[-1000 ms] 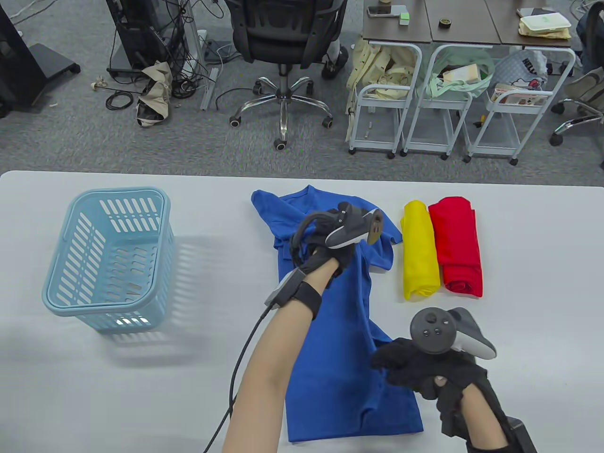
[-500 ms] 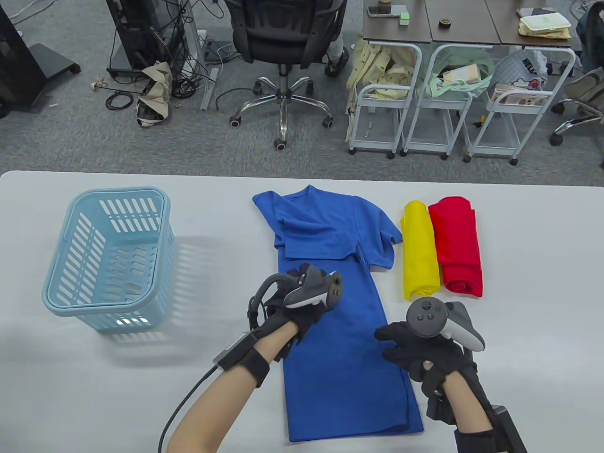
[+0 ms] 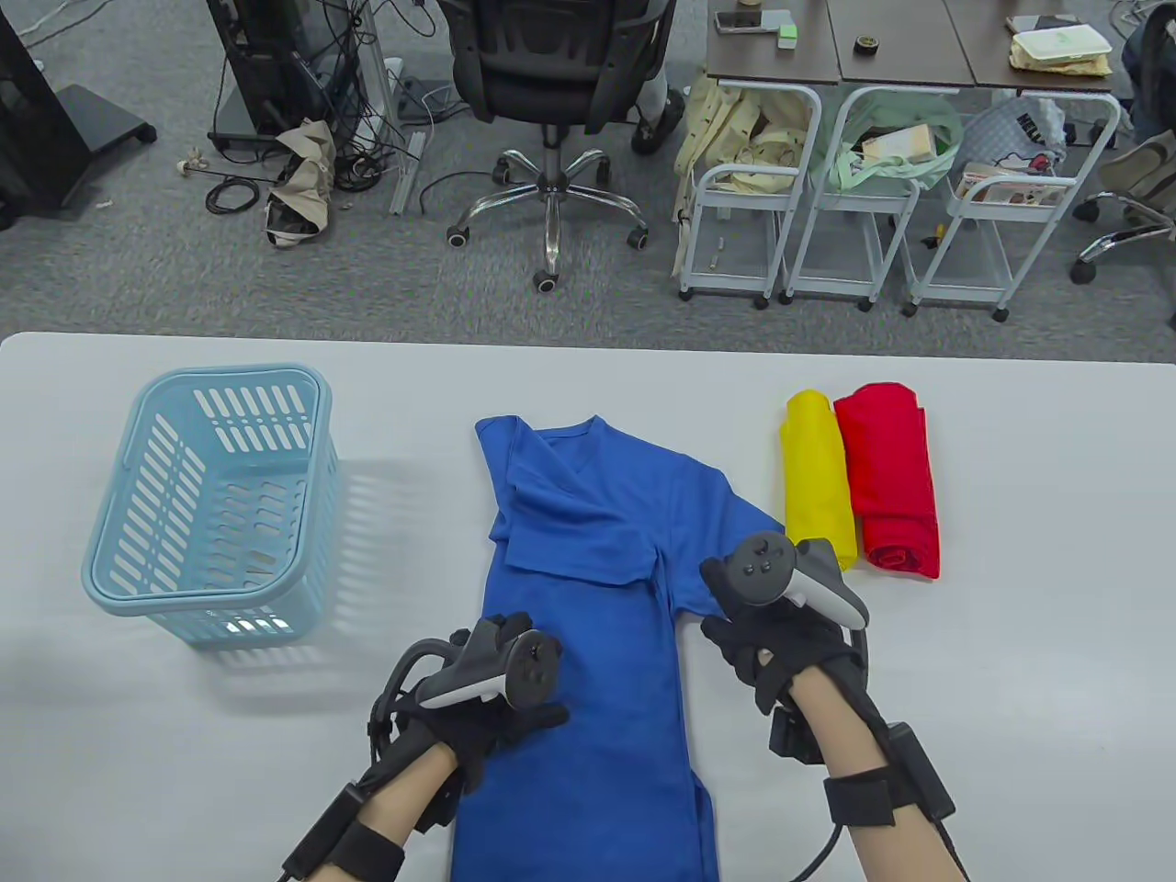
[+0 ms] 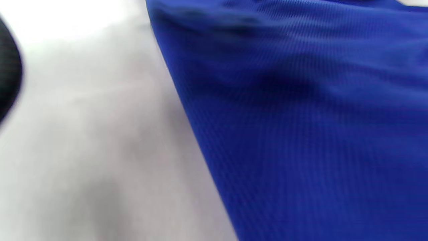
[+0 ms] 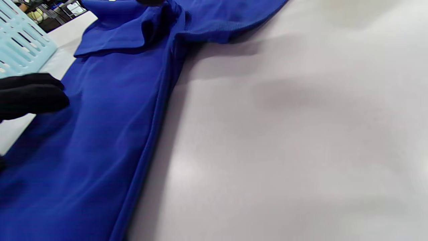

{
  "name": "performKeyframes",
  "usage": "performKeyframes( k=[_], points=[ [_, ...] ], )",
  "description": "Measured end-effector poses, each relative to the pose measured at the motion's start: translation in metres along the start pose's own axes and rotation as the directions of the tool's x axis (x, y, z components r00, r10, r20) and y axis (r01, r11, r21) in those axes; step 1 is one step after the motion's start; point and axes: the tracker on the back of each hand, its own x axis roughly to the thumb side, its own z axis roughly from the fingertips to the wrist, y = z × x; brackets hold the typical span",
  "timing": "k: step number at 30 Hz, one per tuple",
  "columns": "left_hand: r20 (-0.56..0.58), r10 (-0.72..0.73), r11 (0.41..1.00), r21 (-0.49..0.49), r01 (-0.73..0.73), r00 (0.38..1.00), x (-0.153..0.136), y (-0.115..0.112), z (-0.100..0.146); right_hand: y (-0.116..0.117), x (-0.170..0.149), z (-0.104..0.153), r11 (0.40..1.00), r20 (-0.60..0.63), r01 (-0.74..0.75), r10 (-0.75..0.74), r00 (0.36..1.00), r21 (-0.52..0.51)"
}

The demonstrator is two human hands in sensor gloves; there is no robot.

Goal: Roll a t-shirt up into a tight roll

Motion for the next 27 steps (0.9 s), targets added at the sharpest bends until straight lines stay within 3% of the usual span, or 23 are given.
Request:
performKeyframes(
  k=[2, 4, 5, 6, 9, 11, 15, 17, 21, 23, 27],
  points=[
    [0.010, -0.008, 0.998, -0.059, 0.009, 1.000, -0.001, -0.009, -0.007, -0.002, 0.004, -0.013, 1.000, -0.029, -0.025, 0.025, 0.999, 0.009],
    [-0.043, -0.020, 0.974, -0.226, 0.010, 0.999, -0.003, -0.025, -0.016, -0.003, 0.005, -0.033, 0.997, -0.090, -0.056, 0.060, 0.994, 0.047],
    [-0.024, -0.043, 0.970, -0.241, 0.036, 0.999, -0.003, -0.023, -0.013, -0.004, 0.004, -0.040, 0.995, -0.114, -0.073, 0.079, 0.990, 0.063],
    [-0.027, -0.050, 0.980, -0.192, 0.044, 0.998, -0.002, -0.021, -0.012, -0.005, 0.000, -0.050, 0.994, -0.151, -0.078, 0.089, 0.985, 0.080],
    [-0.042, -0.058, 0.969, -0.242, 0.046, 0.997, 0.000, -0.025, -0.009, -0.006, -0.016, -0.074, 0.991, -0.243, -0.024, 0.055, 0.968, 0.129],
    [-0.033, -0.003, 0.983, -0.186, -0.003, 0.999, -0.001, -0.033, -0.008, -0.013, -0.019, -0.083, 0.994, -0.288, -0.050, 0.076, 0.955, 0.096],
    [-0.024, 0.018, 0.980, -0.197, -0.022, 1.000, -0.003, -0.033, -0.006, -0.025, -0.014, -0.091, 0.993, -0.320, 0.004, 0.035, 0.947, 0.119],
    [-0.024, 0.010, 0.980, -0.197, -0.015, 1.000, -0.002, -0.032, -0.007, -0.032, 0.010, -0.081, 0.994, -0.244, 0.040, -0.013, 0.970, 0.104],
    [0.008, 0.050, 0.984, -0.171, -0.048, 0.999, -0.005, -0.026, -0.003, -0.034, 0.073, -0.062, 0.980, -0.095, -0.197, 0.196, 0.976, -0.005],
    [0.000, 0.139, 0.983, -0.119, -0.138, 0.990, -0.013, -0.016, 0.004, -0.025, 0.109, -0.055, 0.952, -0.007, -0.302, 0.302, 0.953, -0.054],
    [-0.071, 0.104, 0.991, -0.074, -0.109, 0.992, -0.028, -0.010, 0.010, -0.004, 0.150, -0.065, 0.911, 0.095, -0.409, 0.413, 0.906, -0.062]
  ],
)
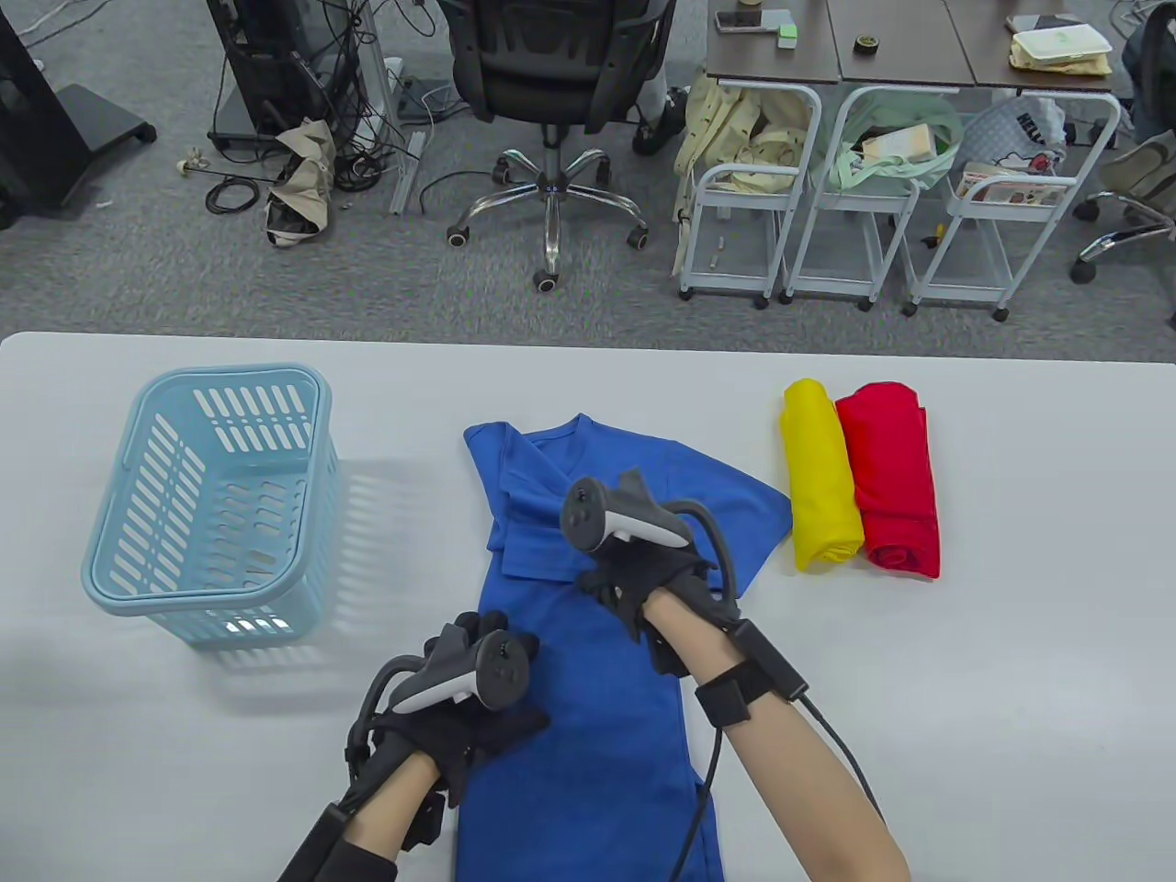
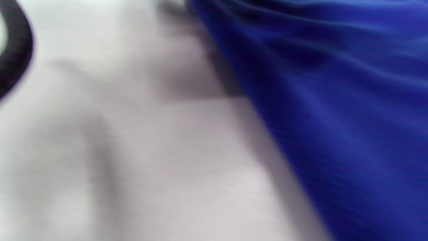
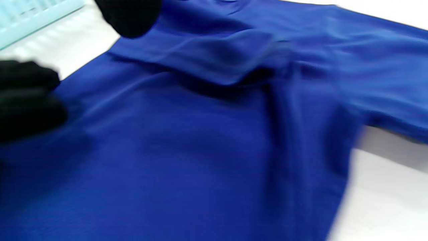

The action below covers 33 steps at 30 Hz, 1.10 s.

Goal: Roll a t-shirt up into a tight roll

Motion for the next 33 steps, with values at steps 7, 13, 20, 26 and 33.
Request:
performKeyframes(
  k=[7, 13, 20, 26, 33],
  points=[
    [-0.025, -0.088, 0.994, -0.069, 0.086, 0.996, -0.004, 0.000, -0.003, 0.022, 0.025, -0.045, 0.994, -0.057, -0.107, 0.109, 0.992, 0.039],
    [-0.038, -0.090, 0.987, -0.137, 0.084, 0.995, -0.002, -0.002, -0.004, 0.009, 0.020, -0.050, 0.975, -0.186, -0.171, 0.143, 0.972, -0.145],
    [-0.071, -0.087, 0.994, 0.058, 0.092, 0.994, 0.013, 0.016, 0.013, -0.045, -0.099, -0.005, 0.895, -0.367, 0.196, -0.353, 0.861, -0.400],
    [-0.103, -0.160, 0.985, 0.053, 0.166, 0.982, 0.023, 0.017, 0.008, -0.009, -0.204, 0.017, 0.881, -0.631, 0.355, -0.472, 0.616, -0.312],
    [-0.018, -0.145, 0.986, 0.082, 0.146, 0.989, 0.029, 0.013, -0.006, -0.009, -0.151, 0.023, 0.906, -0.347, 0.311, -0.402, 0.848, -0.288]
  ],
)
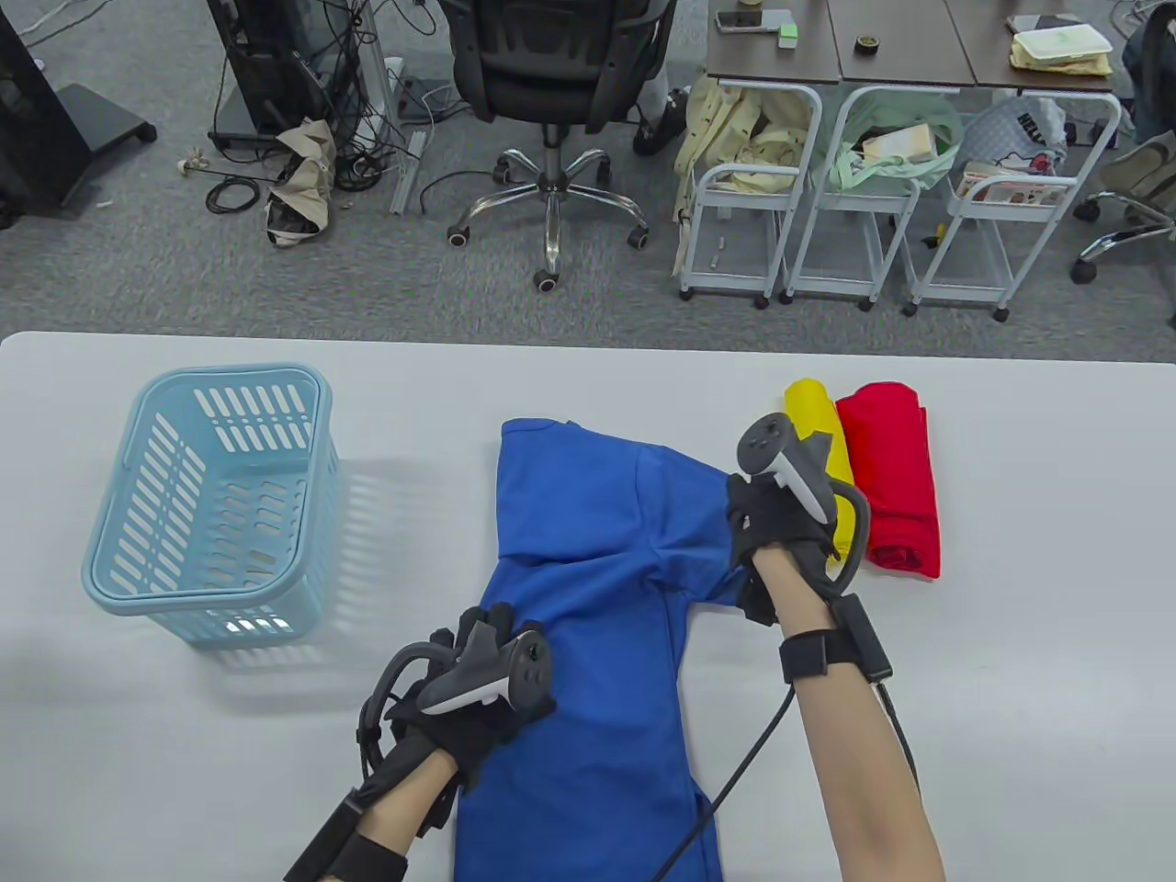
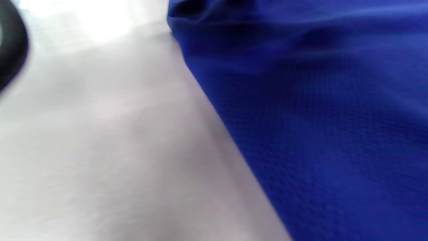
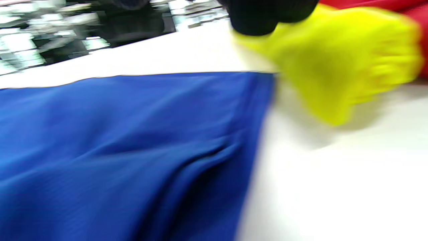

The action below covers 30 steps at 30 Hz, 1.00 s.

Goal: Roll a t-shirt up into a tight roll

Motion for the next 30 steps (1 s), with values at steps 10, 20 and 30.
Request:
performKeyframes(
  k=[10, 20, 30],
  points=[
    [0.073, 0.072, 0.984, -0.168, -0.059, 0.995, -0.013, -0.023, -0.007, 0.081, 0.059, -0.018, 0.897, 0.133, -0.249, 0.215, 0.968, 0.365],
    [0.063, 0.063, 0.993, 0.096, -0.069, 0.996, -0.017, -0.002, -0.001, 0.064, 0.083, -0.019, 0.945, 0.035, -0.256, 0.254, 0.966, 0.201],
    [0.002, 0.111, 0.987, -0.117, -0.110, 0.994, -0.027, -0.011, -0.012, 0.103, 0.138, -0.009, 0.900, 0.366, -0.304, 0.181, 0.913, 0.312]
  ],
)
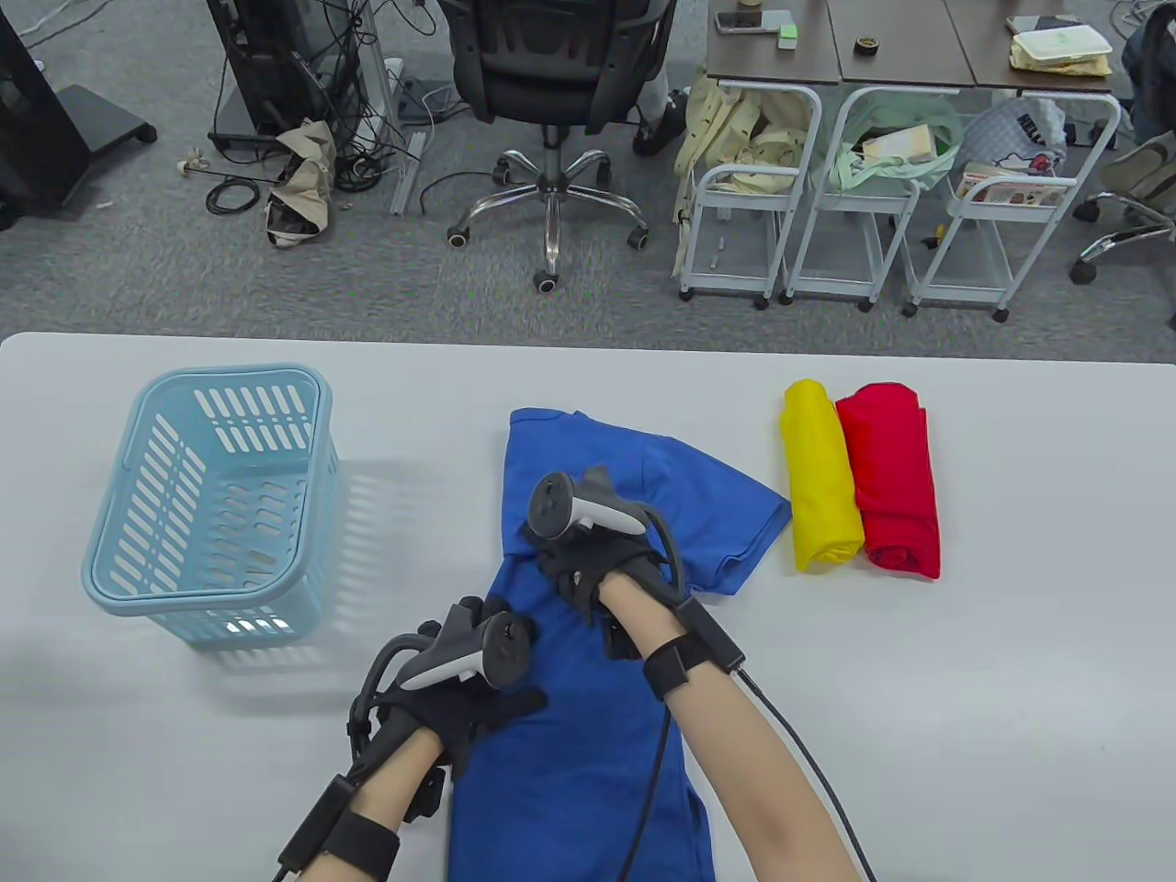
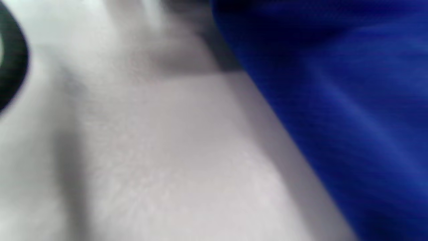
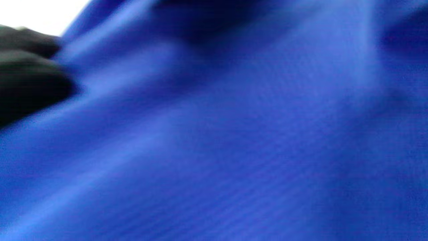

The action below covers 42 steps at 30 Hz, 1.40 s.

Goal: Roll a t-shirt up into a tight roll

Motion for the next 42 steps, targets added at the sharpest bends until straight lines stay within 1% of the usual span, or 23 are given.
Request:
performKeyframes(
  k=[1, 3, 5, 7, 8, 9, 11, 12, 13, 15, 18, 20, 22, 26, 28, 29, 30, 31, 33, 35, 37, 40, 42],
  points=[
    [-0.004, -0.006, 1.000, -0.026, 0.006, 1.000, 0.001, -0.002, 0.001, -0.001, -0.004, -0.003, 0.999, -0.044, 0.018, -0.020, 0.999, -0.042],
    [-0.008, -0.014, 0.999, -0.038, 0.013, 1.000, 0.002, -0.003, 0.001, -0.004, -0.009, -0.007, 0.998, -0.103, 0.045, -0.051, 0.993, -0.054],
    [-0.020, -0.017, 0.999, -0.049, 0.016, 1.000, 0.004, -0.004, 0.000, -0.008, -0.017, -0.012, 0.997, -0.165, 0.035, -0.046, 0.985, -0.067],
    [-0.026, -0.021, 0.999, -0.035, 0.020, 0.999, 0.004, -0.005, -0.002, -0.008, -0.024, -0.013, 0.994, -0.126, 0.098, -0.103, 0.987, -0.045],
    [-0.029, -0.025, 0.999, -0.037, 0.024, 0.999, 0.004, -0.006, -0.004, -0.009, -0.029, -0.007, 0.990, -0.129, 0.132, -0.138, 0.982, -0.056],
    [-0.034, -0.028, 0.999, -0.041, 0.026, 0.999, 0.003, -0.006, -0.005, -0.010, -0.033, -0.002, 0.988, -0.123, 0.134, -0.142, 0.982, -0.073],
    [-0.055, -0.039, 0.999, -0.037, 0.037, 0.998, -0.001, -0.006, -0.008, -0.014, -0.042, 0.013, 0.990, -0.141, 0.082, -0.098, 0.985, -0.117],
    [-0.063, -0.028, 0.999, -0.038, 0.026, 0.998, -0.005, -0.005, -0.009, -0.017, -0.048, 0.026, 0.988, -0.182, 0.017, -0.045, 0.982, -0.153],
    [-0.065, -0.009, 0.999, -0.040, 0.006, 0.998, -0.008, -0.006, -0.009, -0.019, -0.053, 0.034, 0.986, -0.207, -0.018, -0.016, 0.978, -0.163],
    [-0.078, 0.009, 0.999, -0.042, -0.012, 0.997, -0.013, -0.006, -0.008, -0.019, -0.069, 0.054, 0.989, -0.269, -0.048, 0.008, 0.963, -0.143],
    [-0.090, 0.013, 0.999, -0.047, -0.018, 0.996, -0.016, -0.006, -0.006, -0.011, -0.093, 0.070, 0.996, -0.375, -0.020, -0.013, 0.927, -0.085],
    [-0.092, 0.014, 0.999, -0.044, -0.018, 0.996, -0.016, -0.006, -0.005, -0.004, -0.106, 0.068, 1.000, -0.399, 0.009, -0.016, 0.917, -0.019],
    [-0.098, 0.009, 0.999, -0.041, -0.014, 0.995, -0.016, -0.006, -0.006, -0.004, -0.116, 0.063, 0.998, -0.413, 0.024, -0.043, 0.910, -0.050],
    [-0.098, 0.032, 0.999, -0.031, -0.035, 0.995, -0.017, -0.008, -0.007, -0.005, -0.130, 0.043, 0.992, -0.390, 0.126, -0.127, 0.912, -0.028],
    [-0.092, 0.045, 0.998, -0.034, -0.048, 0.995, -0.017, -0.009, -0.008, -0.007, -0.135, 0.041, 0.986, -0.417, 0.163, -0.156, 0.895, -0.021],
    [-0.091, 0.044, 0.998, -0.038, -0.048, 0.995, -0.018, -0.009, -0.008, -0.010, -0.135, 0.042, 0.987, -0.441, 0.155, -0.152, 0.885, -0.030],
    [-0.090, 0.044, 0.998, -0.039, -0.047, 0.995, -0.018, -0.009, -0.008, -0.013, -0.135, 0.045, 0.992, -0.488, 0.117, -0.123, 0.864, -0.042],
    [-0.090, 0.043, 0.998, -0.040, -0.047, 0.995, -0.017, -0.009, -0.007, -0.018, -0.132, 0.049, 0.997, -0.557, 0.033, -0.069, 0.828, -0.073],
    [-0.090, 0.042, 0.998, -0.043, -0.046, 0.995, -0.017, -0.009, -0.007, -0.025, -0.131, 0.053, 0.995, -0.597, -0.051, -0.011, 0.802, -0.087],
    [-0.089, 0.042, 0.998, -0.044, -0.046, 0.995, -0.017, -0.009, -0.008, -0.029, -0.132, 0.056, 0.993, -0.613, -0.026, -0.049, 0.788, -0.113],
    [-0.089, 0.042, 0.998, -0.045, -0.046, 0.995, -0.017, -0.009, -0.008, -0.028, -0.135, 0.053, 0.992, -0.624, 0.028, -0.099, 0.775, -0.123],
    [-0.091, 0.041, 0.998, -0.045, -0.046, 0.995, -0.017, -0.008, -0.008, -0.022, -0.135, 0.045, 0.996, -0.645, 0.027, -0.078, 0.760, -0.089],
    [-0.093, 0.041, 0.998, -0.048, -0.045, 0.995, -0.017, -0.008, -0.008, -0.021, -0.132, 0.042, 0.994, -0.650, 0.019, -0.086, 0.755, -0.110]
  ],
)
